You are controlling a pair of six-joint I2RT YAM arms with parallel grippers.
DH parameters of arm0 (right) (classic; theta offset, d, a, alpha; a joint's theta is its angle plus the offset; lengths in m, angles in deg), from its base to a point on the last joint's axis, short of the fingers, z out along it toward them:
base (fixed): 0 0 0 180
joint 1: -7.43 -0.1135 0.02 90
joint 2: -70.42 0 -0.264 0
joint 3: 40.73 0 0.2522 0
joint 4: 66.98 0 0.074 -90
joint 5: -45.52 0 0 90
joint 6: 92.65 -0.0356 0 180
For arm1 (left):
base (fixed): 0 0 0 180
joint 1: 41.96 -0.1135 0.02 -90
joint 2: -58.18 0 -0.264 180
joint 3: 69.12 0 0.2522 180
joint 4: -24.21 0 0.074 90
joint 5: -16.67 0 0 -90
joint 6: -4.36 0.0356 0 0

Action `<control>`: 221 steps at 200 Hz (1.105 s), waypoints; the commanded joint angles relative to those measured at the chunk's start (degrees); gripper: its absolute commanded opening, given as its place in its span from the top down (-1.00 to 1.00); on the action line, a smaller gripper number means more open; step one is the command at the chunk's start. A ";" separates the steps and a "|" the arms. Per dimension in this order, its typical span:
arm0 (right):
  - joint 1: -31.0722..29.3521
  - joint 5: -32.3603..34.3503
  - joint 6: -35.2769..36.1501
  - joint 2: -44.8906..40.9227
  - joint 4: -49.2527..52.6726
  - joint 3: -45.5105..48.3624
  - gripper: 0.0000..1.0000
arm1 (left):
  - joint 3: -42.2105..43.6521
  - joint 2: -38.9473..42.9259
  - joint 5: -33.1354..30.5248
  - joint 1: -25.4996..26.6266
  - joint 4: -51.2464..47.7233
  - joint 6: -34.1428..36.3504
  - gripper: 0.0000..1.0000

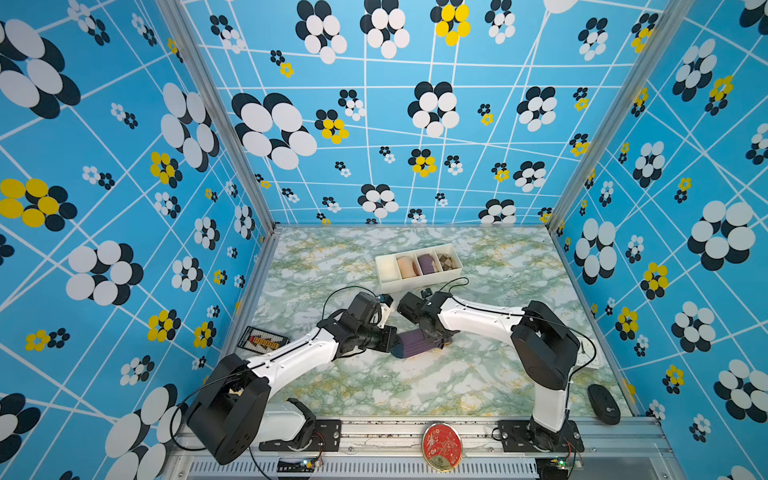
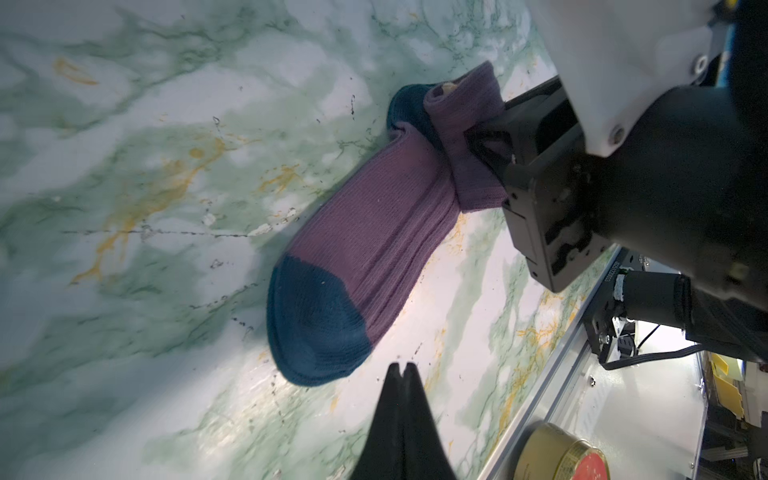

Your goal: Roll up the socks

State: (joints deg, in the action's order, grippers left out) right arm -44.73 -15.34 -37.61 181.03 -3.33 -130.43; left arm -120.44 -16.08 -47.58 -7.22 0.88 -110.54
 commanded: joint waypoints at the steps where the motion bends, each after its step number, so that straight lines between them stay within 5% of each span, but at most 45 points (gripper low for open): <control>1: -1.33 4.16 -1.34 1.95 4.53 -2.10 0.82 | 2.08 2.31 0.14 -2.13 -4.22 0.14 1.00; 85: -4.65 6.85 -1.69 10.03 9.50 -9.69 0.62 | 2.17 12.41 1.08 -7.93 -9.14 1.40 0.98; 132: -5.65 6.28 -1.51 9.93 9.55 -10.11 0.38 | 1.53 12.64 1.57 -8.09 -9.38 1.53 0.97; 221: -6.89 2.32 0.16 6.65 6.97 -9.07 0.21 | 1.75 12.48 1.35 -8.29 -9.17 1.60 0.97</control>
State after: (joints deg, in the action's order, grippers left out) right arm -50.96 -11.34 -37.81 189.92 4.17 -139.50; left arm -118.60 -3.95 -46.94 -14.91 -7.44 -109.84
